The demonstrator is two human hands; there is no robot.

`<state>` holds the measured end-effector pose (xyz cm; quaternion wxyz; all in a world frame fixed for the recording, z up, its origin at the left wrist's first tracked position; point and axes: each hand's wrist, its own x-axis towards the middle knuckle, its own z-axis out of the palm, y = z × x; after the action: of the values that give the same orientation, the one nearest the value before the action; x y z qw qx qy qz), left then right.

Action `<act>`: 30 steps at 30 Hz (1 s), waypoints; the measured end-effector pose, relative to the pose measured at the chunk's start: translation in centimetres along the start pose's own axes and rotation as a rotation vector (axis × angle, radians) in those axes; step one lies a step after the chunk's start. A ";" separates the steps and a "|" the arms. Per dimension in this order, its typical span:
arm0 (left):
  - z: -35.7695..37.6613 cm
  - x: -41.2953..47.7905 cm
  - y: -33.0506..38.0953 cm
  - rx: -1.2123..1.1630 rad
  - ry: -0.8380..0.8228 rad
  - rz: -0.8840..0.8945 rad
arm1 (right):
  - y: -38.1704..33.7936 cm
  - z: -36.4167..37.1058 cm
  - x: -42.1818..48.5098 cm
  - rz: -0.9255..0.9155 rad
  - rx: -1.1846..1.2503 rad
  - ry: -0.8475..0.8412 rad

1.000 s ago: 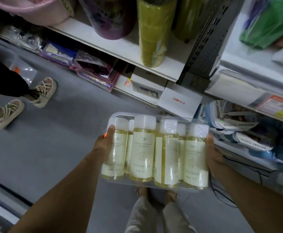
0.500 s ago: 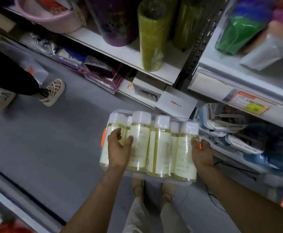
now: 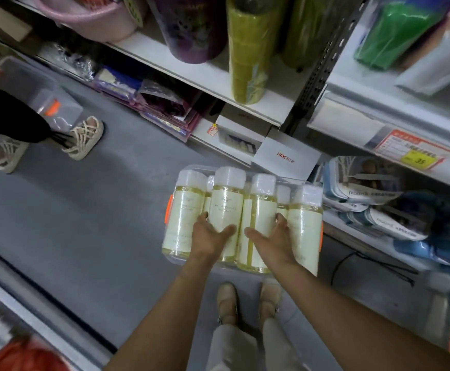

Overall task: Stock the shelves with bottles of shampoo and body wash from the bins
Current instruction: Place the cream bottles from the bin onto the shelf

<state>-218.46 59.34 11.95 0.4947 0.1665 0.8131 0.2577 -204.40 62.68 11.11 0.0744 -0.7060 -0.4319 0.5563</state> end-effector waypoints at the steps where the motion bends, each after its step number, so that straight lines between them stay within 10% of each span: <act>1: 0.1 0.0 0.0 0.001 0.007 0.009 | 0.3 0.3 0.2 0.028 -0.027 -0.006; 11: -0.7 -0.4 -0.1 -0.039 -0.021 -0.002 | -0.7 1.7 1.1 0.137 -0.301 0.036; 18: -1.8 -1.8 0.6 -0.021 -0.046 -0.020 | -0.4 0.4 -1.3 0.224 0.041 -0.098; 30: -5.2 -8.5 7.7 -0.361 -0.295 -0.098 | -5.4 -1.5 -11.1 -0.138 -0.215 -0.127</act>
<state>-219.12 59.76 24.52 0.6418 0.0718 0.6799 0.3475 -206.04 58.93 22.86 0.0088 -0.6417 -0.5407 0.5439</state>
